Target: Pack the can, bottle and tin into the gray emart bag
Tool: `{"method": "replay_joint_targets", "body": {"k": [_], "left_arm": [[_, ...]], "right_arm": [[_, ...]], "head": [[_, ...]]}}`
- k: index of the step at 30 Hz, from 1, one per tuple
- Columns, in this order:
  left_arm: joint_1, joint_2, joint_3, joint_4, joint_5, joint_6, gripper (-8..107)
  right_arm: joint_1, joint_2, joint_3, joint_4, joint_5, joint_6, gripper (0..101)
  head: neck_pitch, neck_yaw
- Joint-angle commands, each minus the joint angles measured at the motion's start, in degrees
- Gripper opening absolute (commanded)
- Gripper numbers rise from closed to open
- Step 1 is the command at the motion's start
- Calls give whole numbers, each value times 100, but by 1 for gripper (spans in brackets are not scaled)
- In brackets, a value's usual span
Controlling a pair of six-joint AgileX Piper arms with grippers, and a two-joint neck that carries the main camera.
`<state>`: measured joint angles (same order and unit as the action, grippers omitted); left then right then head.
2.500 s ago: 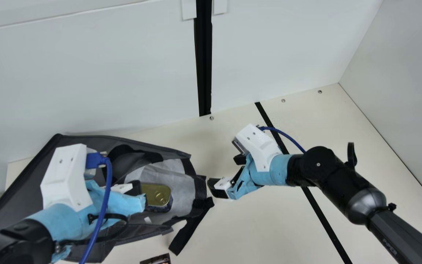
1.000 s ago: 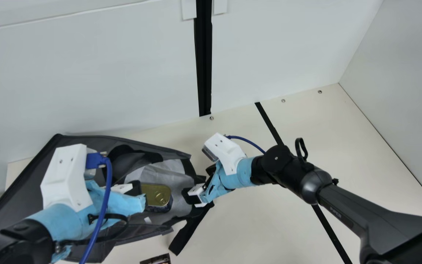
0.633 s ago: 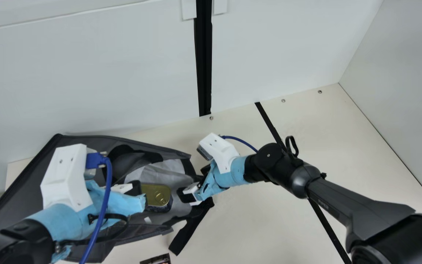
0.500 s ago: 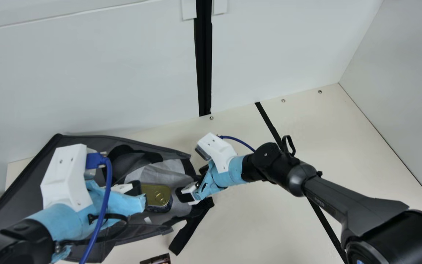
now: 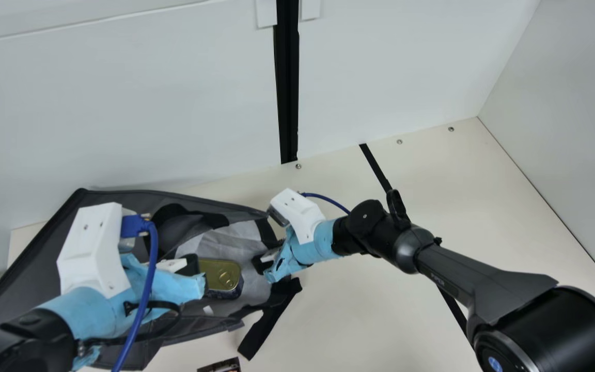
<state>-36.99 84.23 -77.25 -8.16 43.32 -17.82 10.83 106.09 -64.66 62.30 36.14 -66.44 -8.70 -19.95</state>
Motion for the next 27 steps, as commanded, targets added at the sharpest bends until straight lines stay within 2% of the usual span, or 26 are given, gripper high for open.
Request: {"method": "replay_joint_targets", "body": {"k": [1,15,27], "left_arm": [[0,0,0,0,0,0,10],[0,0,0,0,0,0,10],[65,84,-153,-162,-76,251,10]], "right_arm": [[-16,7,11,5,36,14,0],[-241,-55,144,210,316,33,0],[-647,-309,159,645,1004,392,0]], "head": [[-130,-5],[-130,-5],[-130,-5]]}}
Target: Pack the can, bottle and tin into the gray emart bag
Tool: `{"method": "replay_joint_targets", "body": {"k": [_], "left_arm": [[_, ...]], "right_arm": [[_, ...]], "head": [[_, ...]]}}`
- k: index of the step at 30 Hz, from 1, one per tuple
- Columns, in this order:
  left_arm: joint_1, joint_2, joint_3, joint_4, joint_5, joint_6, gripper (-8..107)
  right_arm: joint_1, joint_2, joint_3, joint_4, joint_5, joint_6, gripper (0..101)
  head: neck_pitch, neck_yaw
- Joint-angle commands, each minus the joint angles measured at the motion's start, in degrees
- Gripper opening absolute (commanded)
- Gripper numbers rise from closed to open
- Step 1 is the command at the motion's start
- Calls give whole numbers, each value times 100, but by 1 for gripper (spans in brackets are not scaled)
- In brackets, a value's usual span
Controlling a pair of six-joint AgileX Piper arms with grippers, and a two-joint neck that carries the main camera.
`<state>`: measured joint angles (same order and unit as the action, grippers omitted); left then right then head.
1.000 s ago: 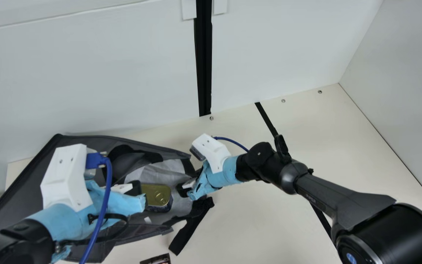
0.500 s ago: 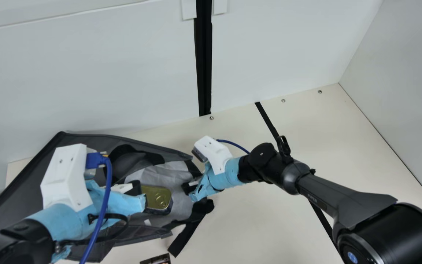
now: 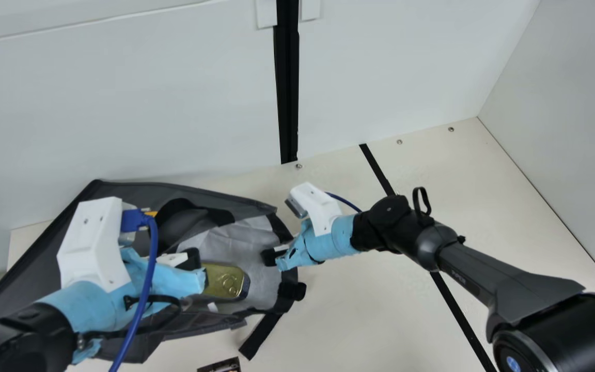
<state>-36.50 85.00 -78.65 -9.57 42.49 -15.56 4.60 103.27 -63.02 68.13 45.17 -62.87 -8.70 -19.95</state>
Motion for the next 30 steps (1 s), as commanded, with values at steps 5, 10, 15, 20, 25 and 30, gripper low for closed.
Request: {"method": "replay_joint_targets", "body": {"k": [5,10,15,20,25,30], "left_arm": [[64,22,-86,-125,-22,191,10],[108,6,-111,-239,-99,347,10],[158,-28,-114,-363,-204,507,10],[221,-57,-130,-517,-272,704,10],[298,-87,-147,-695,-305,923,10],[395,-135,-182,-905,-297,1185,10]], "right_arm": [[-180,-194,-1,216,361,202,0],[-308,-376,12,303,547,350,0],[-422,-581,60,372,699,466,0],[-534,-799,126,425,833,580,0],[-649,-1032,197,474,983,703,0],[-743,-1267,254,535,1104,840,0]], "head": [[-130,-5],[-130,-5],[-130,-5],[-130,-5],[-130,-5],[-130,-5]]}}
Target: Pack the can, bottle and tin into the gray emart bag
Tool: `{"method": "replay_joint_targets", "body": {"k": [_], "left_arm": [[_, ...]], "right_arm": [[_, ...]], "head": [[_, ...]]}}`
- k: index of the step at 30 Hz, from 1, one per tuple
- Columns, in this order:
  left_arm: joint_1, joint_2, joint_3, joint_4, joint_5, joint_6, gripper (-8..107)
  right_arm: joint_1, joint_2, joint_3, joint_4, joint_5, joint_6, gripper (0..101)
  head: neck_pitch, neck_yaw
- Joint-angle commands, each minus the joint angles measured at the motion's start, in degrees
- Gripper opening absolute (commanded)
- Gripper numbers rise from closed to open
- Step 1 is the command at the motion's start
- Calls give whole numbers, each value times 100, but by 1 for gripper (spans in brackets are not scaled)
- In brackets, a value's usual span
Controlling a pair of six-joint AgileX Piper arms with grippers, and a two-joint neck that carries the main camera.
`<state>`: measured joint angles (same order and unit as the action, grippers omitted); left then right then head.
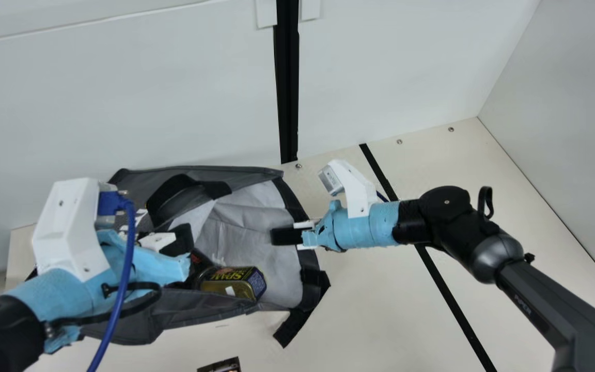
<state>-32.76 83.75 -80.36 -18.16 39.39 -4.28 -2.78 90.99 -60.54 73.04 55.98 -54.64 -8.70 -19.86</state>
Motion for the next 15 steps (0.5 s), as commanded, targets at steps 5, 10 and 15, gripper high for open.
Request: {"method": "replay_joint_targets", "body": {"k": [5,10,15], "left_arm": [[129,-56,-85,-246,68,331,10],[217,-113,-145,-431,145,591,10],[290,-194,-163,-609,224,836,10]], "right_arm": [[-83,-304,87,136,128,190,0],[-165,-607,189,226,245,394,0],[-255,-948,295,302,394,604,0]], "head": [[-130,-14],[-130,-14],[-130,-14]]}}
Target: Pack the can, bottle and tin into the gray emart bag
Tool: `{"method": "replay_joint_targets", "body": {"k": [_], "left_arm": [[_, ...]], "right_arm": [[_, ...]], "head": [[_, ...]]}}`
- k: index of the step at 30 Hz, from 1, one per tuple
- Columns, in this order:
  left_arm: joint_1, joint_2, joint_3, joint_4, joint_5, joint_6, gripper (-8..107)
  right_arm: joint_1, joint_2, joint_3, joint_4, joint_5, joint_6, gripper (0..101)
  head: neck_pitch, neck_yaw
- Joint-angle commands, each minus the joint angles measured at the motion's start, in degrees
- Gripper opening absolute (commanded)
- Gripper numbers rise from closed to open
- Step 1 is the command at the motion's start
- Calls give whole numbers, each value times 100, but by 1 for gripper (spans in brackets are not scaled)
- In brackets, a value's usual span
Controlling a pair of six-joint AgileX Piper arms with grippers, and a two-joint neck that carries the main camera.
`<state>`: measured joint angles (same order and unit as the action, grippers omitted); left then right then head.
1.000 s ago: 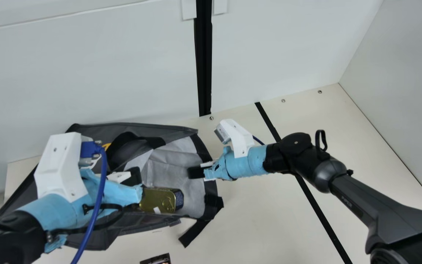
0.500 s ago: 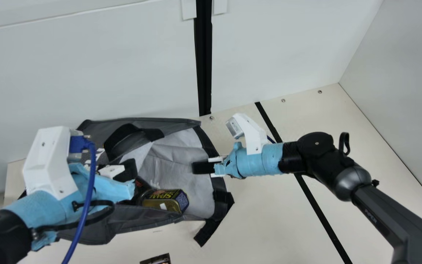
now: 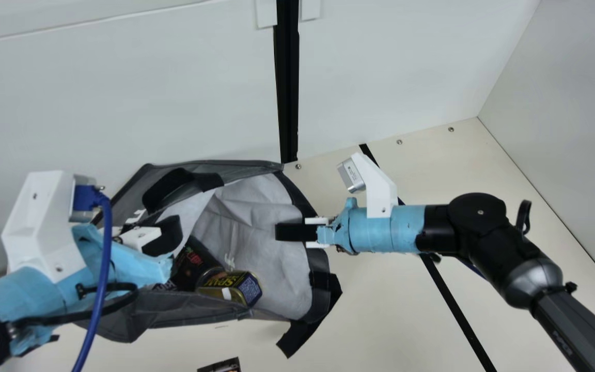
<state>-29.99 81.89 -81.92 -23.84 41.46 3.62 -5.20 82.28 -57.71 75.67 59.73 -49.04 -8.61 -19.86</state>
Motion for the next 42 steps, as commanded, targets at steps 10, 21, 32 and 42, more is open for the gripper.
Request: {"method": "replay_joint_targets", "body": {"k": [10,21,32,42], "left_arm": [[133,-229,-31,-328,237,443,10],[223,-543,-143,-423,587,663,10],[200,-873,-219,-451,778,704,10],[83,-1143,-247,-464,724,625,10]], "right_arm": [[-255,-767,209,110,327,491,0],[-452,-1477,354,170,563,967,0],[-660,-2154,342,394,916,1513,0],[-733,-2627,286,455,1017,1910,0]], "head": [[-139,-14],[-139,-14],[-139,-14],[-139,-14]]}}
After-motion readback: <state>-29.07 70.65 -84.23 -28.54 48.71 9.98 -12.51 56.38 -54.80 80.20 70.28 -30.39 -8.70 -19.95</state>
